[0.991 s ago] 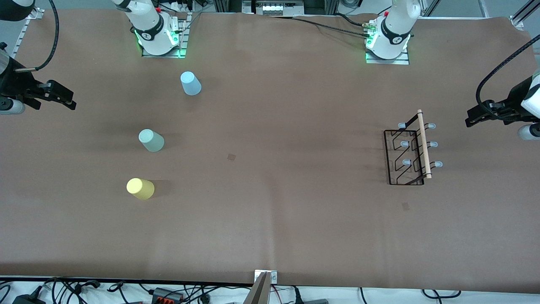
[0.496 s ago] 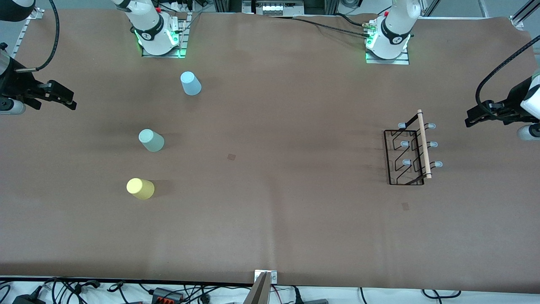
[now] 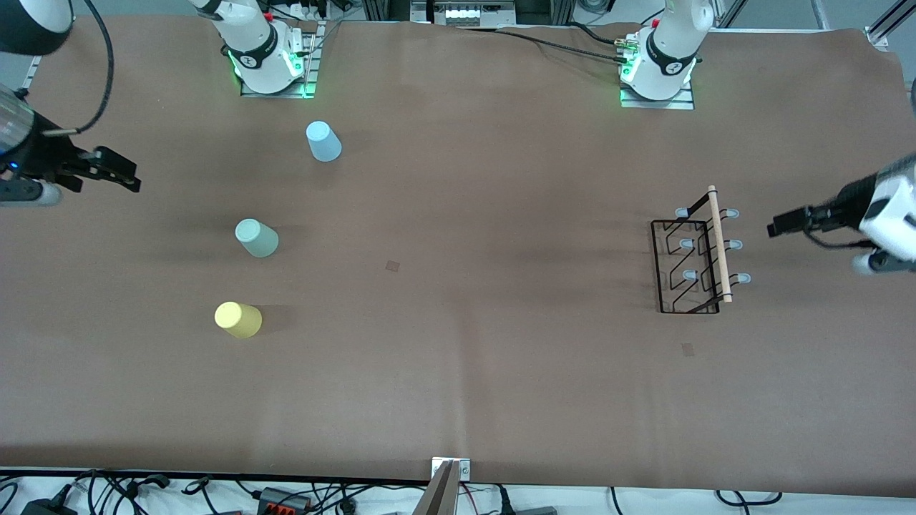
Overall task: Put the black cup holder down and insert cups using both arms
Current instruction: 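Lower the left gripper onto the rack handle while the right gripper reaches the teal cup, then grasp the rack handle with the left gripper while the right gripper grasps the teal cup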
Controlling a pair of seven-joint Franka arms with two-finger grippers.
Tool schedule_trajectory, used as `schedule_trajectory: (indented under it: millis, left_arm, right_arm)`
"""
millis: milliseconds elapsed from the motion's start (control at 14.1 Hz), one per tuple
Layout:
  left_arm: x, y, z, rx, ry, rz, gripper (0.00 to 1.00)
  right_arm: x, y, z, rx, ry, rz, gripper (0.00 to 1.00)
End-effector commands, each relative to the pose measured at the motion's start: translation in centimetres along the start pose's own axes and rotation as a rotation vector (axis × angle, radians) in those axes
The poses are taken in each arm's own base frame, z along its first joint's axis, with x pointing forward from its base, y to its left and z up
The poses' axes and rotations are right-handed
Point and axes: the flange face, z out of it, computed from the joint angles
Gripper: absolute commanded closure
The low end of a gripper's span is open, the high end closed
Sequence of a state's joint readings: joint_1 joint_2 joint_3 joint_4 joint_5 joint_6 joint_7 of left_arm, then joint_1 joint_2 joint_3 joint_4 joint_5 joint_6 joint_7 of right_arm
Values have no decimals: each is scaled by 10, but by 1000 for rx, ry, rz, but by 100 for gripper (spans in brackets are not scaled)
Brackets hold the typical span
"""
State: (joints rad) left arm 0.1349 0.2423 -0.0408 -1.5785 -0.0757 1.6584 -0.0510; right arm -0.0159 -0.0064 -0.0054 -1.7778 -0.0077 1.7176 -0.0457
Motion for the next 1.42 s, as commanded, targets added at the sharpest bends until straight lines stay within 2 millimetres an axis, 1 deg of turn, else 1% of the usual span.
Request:
schedule_trajectory:
  millis: [0, 71, 142, 212, 283, 354, 496, 637, 779, 850, 920, 991, 1062, 1204, 1345]
  left_arm:
    - [17, 0, 38, -7, -45, 12, 0]
    - [18, 5, 52, 5, -45, 20, 0]
    - [17, 4, 74, 5, -50, 17, 0]
    - [12, 5, 93, 5, -39, 15, 0]
    - [5, 12, 106, 8, -36, 28, 0]
    - [1, 16, 117, 8, -33, 35, 0]
    - [-3, 16, 137, 10, -33, 34, 0]
    - [-6, 21, 149, 15, -53, 40, 4]
    - [-9, 19, 150, 15, -63, 46, 16]
    - [-10, 18, 150, 15, -64, 46, 24]
    - [-10, 18, 151, 16, -70, 46, 32]
    - [-13, 18, 150, 17, -84, 46, 39]
    - [-15, 17, 149, 18, -97, 45, 48]
    - [-17, 14, 148, 18, -109, 41, 61]
    - [-19, 9, 148, 16, -126, 45, 67]
  right_arm:
    - [6, -14, 14, -14, -20, -38, 0]
    - [7, -14, 17, -14, -25, -35, 0]
    - [10, -16, 26, -12, -46, -29, 0]
    - [12, -18, 30, 0, -53, -27, 0]
    - [13, -16, 32, 6, -53, -21, 0]
    - [14, -16, 34, 6, -56, -21, 0]
    - [15, -17, 34, 4, -58, -24, 0]
    - [16, -19, 34, -2, -55, -34, 0]
    - [19, -18, 31, 3, -53, -43, 0]
    - [20, -19, 32, 3, -56, -44, 0]
    - [22, -16, 34, 5, -53, -40, 0]
    - [25, -15, 42, 5, -61, -38, 0]
    - [27, -18, 44, 5, -56, -41, 0]
    - [27, -20, 49, 1, -58, -33, 0]
    - [28, -19, 61, 3, -61, -28, 0]
